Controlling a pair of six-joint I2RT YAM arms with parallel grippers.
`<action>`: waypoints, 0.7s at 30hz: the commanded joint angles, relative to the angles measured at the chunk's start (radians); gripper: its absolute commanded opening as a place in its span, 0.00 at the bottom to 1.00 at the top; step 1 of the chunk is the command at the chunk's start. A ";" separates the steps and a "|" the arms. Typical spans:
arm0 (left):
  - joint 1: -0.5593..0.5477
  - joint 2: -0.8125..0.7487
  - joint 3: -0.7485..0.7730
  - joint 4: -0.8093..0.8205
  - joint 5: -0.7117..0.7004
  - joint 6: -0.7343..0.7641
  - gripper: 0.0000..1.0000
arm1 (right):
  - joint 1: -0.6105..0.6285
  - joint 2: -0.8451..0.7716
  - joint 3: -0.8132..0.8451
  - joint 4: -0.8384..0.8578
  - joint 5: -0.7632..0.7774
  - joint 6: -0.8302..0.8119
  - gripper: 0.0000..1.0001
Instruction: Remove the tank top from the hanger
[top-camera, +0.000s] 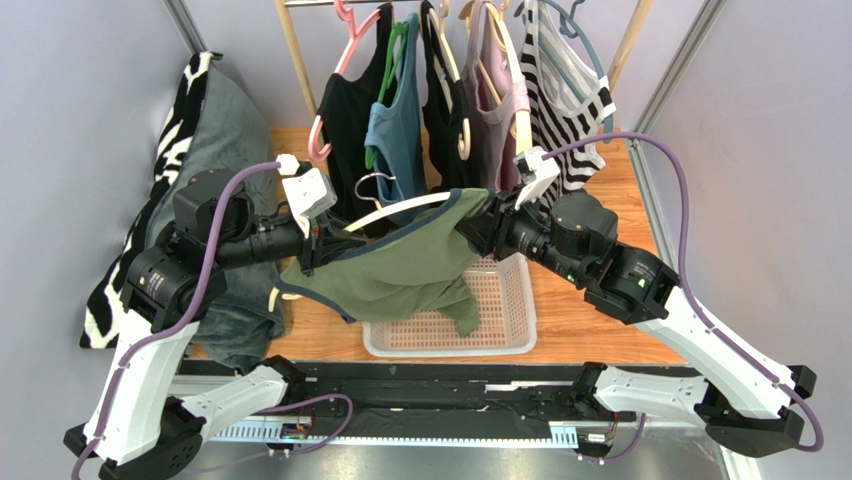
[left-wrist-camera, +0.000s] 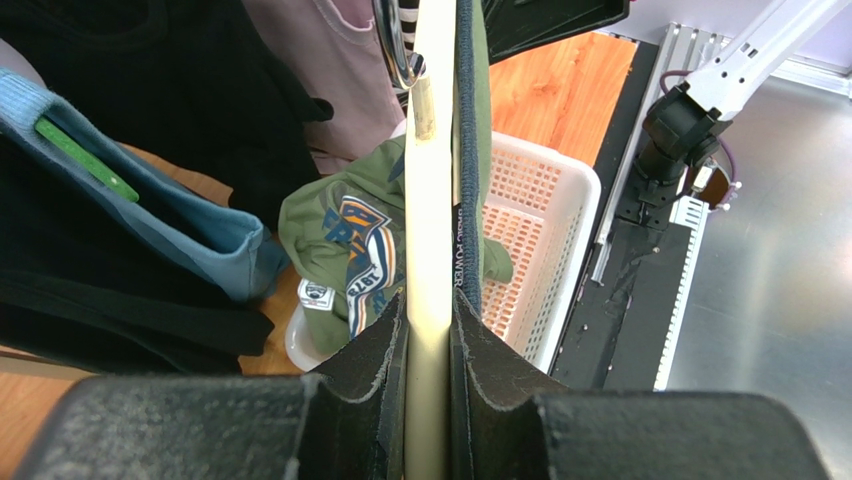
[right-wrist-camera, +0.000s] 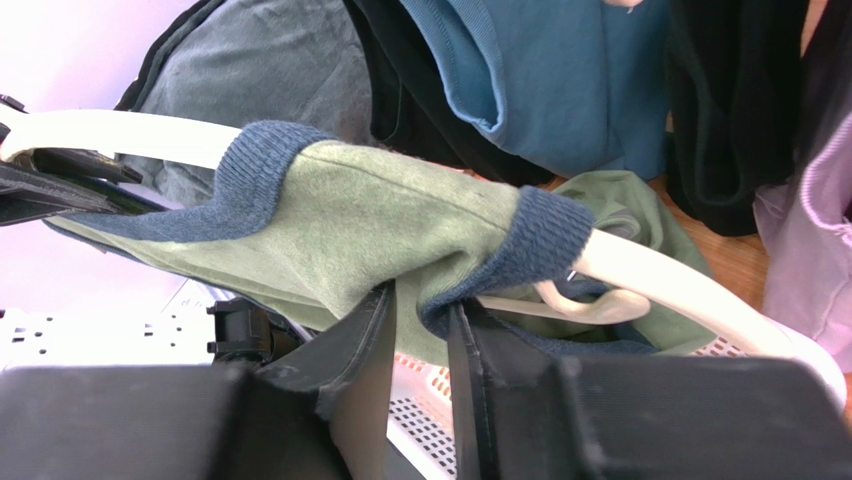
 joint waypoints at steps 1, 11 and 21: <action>0.002 -0.005 0.027 0.054 0.020 0.020 0.00 | 0.001 -0.007 0.042 0.039 -0.050 0.019 0.24; 0.002 -0.009 0.017 0.054 0.010 0.023 0.00 | 0.001 -0.010 0.163 0.024 -0.041 -0.020 0.00; 0.002 -0.024 0.013 0.044 0.006 0.033 0.00 | -0.028 -0.020 0.257 -0.098 0.316 0.028 0.00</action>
